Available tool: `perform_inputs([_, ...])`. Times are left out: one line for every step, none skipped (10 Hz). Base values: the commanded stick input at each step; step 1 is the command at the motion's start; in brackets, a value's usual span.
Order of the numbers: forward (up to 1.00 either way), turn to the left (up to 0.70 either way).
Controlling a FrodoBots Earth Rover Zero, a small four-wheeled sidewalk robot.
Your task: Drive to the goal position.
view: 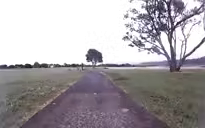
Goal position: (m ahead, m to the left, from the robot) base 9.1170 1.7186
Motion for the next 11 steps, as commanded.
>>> perform_inputs([0.85, 0.34])
perform_inputs([0.85, 0.34])
perform_inputs([0.85, 0.34])
perform_inputs([0.85, 0.30])
perform_inputs([0.85, 0.15])
perform_inputs([0.85, 0.01])
perform_inputs([0.85, 0.00])
perform_inputs([0.85, 0.00])
perform_inputs([0.85, 0.00])
perform_inputs([0.85, 0.00])
perform_inputs([0.85, -0.34])
